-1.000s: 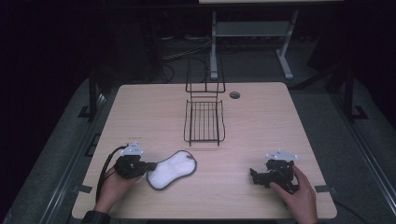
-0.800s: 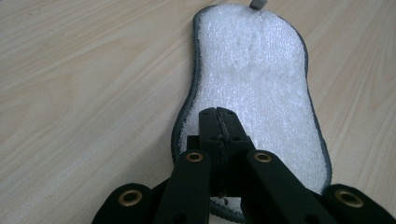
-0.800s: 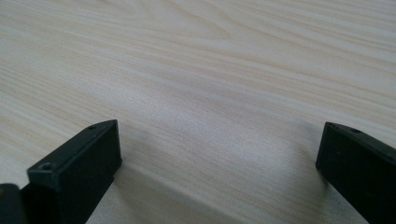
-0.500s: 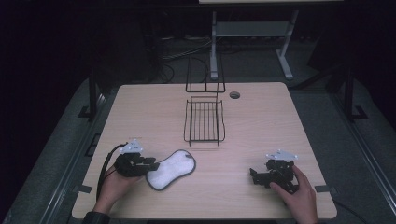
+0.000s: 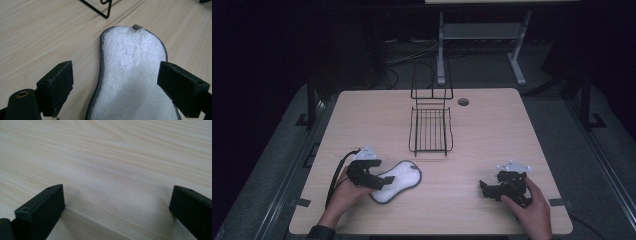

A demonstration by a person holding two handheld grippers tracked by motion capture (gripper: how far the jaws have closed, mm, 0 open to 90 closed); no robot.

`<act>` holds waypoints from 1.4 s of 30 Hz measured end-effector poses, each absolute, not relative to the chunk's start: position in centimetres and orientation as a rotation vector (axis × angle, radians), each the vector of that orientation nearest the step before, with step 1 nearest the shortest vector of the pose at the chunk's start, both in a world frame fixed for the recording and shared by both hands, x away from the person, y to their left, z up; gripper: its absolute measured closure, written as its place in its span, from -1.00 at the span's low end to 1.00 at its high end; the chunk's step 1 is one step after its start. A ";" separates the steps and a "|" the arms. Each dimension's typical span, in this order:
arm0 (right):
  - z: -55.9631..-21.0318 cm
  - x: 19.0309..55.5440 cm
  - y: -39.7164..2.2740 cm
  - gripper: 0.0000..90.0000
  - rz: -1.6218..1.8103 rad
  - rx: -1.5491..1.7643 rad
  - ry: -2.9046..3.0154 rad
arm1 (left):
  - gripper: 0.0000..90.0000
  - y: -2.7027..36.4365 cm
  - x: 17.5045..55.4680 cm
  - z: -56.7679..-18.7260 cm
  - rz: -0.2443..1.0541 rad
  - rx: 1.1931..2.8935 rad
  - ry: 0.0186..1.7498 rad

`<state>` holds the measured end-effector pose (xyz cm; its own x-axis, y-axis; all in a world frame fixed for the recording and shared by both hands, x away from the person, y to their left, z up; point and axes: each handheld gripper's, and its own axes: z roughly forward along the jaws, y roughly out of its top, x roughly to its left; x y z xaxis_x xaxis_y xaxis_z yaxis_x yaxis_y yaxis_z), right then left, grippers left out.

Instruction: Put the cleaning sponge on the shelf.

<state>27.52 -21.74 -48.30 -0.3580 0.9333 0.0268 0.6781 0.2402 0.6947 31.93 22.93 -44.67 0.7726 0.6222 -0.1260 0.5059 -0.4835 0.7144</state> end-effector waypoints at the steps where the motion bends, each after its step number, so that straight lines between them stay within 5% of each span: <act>1: -48.3 27.5 -21.7 -1.00 0.882 1.478 2.125 | -0.71 22.7 32.0 -44.8 0.195 2.192 0.825; 36: -48.3 27.5 -21.7 -1.00 0.881 1.477 2.125 | -0.72 20.3 31.8 -46.6 0.165 2.304 0.754; 42: -48.3 27.5 -21.7 -1.00 0.882 1.477 2.125 | -0.58 20.4 31.7 -46.4 0.148 2.309 0.730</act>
